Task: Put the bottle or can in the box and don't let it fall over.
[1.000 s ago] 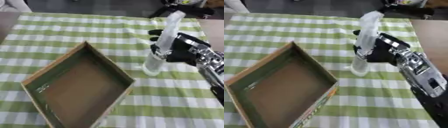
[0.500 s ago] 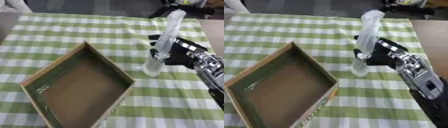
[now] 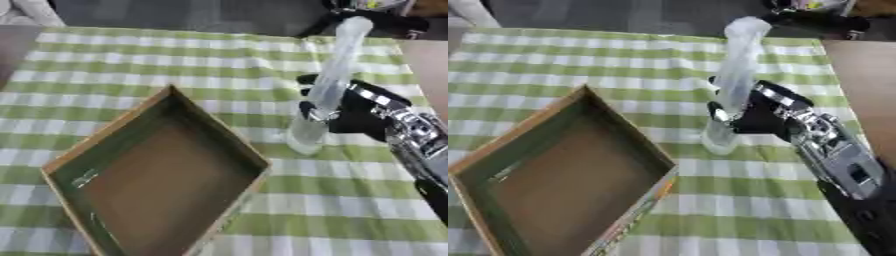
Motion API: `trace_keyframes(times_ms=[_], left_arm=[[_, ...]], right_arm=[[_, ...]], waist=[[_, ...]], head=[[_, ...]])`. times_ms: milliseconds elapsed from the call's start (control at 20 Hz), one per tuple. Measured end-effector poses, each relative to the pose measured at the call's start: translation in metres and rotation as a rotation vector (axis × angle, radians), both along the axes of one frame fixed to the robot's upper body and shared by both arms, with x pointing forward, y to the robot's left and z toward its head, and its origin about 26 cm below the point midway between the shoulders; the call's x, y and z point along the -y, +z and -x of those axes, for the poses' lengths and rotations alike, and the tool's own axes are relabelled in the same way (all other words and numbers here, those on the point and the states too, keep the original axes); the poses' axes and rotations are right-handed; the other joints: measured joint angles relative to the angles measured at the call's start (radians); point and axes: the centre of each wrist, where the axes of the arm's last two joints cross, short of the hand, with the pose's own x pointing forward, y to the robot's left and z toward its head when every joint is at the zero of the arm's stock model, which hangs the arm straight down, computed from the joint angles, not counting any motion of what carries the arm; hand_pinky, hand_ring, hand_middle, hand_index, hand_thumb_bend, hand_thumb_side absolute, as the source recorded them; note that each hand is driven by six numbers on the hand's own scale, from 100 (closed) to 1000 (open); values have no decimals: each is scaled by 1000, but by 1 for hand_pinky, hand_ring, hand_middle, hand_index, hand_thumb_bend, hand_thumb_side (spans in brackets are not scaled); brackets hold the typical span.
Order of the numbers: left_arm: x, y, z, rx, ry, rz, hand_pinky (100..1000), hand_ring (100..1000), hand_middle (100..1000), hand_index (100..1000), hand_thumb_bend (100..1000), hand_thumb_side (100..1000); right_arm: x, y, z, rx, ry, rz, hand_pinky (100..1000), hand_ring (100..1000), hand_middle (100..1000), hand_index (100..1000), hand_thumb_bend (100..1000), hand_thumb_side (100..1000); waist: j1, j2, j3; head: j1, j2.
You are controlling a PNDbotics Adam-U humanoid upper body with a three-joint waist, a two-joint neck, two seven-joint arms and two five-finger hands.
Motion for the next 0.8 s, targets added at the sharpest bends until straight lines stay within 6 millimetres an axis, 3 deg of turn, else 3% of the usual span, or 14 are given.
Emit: trace_keyframes(times_ms=[450, 800], left_arm=[[0, 0, 0, 0, 1, -3, 915, 860, 959, 851, 158, 898], [0, 0, 0, 1, 2, -6, 916, 860, 960, 851, 157, 897]], right_arm=[[1, -5, -3, -17, 4, 6, 990, 1000, 1000, 920, 100, 184], [1, -9, -4, -30, 2, 6, 988, 1000, 1000, 882, 100, 100]], waist=[[0, 0, 2], [-1, 0, 3]], head=[[0, 0], [-4, -1]])
